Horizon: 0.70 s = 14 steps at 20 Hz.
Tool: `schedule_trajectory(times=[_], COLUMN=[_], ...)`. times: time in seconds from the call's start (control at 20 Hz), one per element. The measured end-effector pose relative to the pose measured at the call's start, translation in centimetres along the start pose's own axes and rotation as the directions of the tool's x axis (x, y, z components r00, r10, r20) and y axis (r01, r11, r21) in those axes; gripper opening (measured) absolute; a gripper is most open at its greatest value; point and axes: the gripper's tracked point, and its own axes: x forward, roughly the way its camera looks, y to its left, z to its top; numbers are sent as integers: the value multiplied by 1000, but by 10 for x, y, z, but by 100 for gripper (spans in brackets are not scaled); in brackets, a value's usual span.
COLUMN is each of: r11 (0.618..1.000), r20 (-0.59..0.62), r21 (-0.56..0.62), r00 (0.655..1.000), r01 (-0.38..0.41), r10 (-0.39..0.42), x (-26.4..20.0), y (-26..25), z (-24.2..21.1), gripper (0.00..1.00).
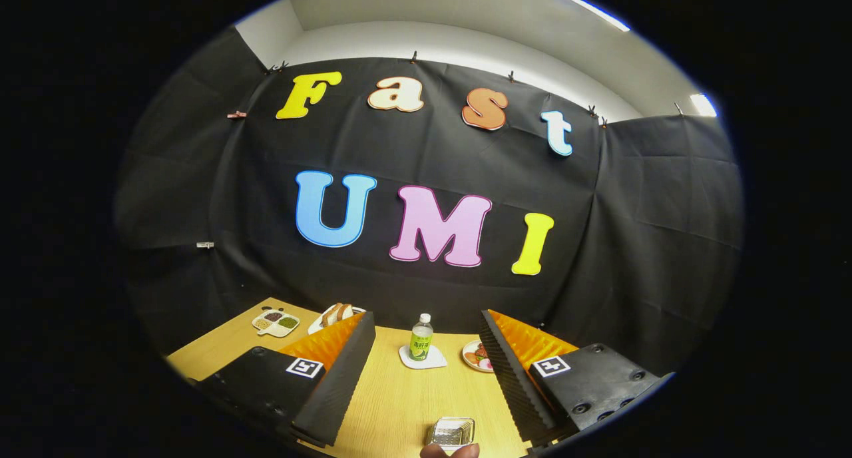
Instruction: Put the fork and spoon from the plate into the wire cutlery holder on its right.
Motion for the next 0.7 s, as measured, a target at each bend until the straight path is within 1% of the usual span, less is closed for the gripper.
schedule_trajectory(times=[0.15,0.2,0.25,0.3,0.35,0.4,0.45,0.55,0.6,0.7], r11=[1000,999,996,988,976,960,942,911,899,876], r20=[-14,-29,-61,-110,-182,-267,-342,-468,-526,-642], r21=[2,4,11,25,46,71,102,160,183,234], r00=[1000,998,994,982,958,922,878,783,732,610], r01=[-22,-48,-92,-150,-215,-270,-319,-381,-398,-421], r10=[22,48,93,152,220,280,335,410,432,465], x=[-2,0,-1,-1,-5,-11,-17,-26,-30,-46], y=[7,14,25,40,58,75,92,122,134,157], z=[-5,-7,-15,-25,-41,-59,-77,-110,-128,-167], gripper=[98,98,98,98,98,98,98,98,98,98])
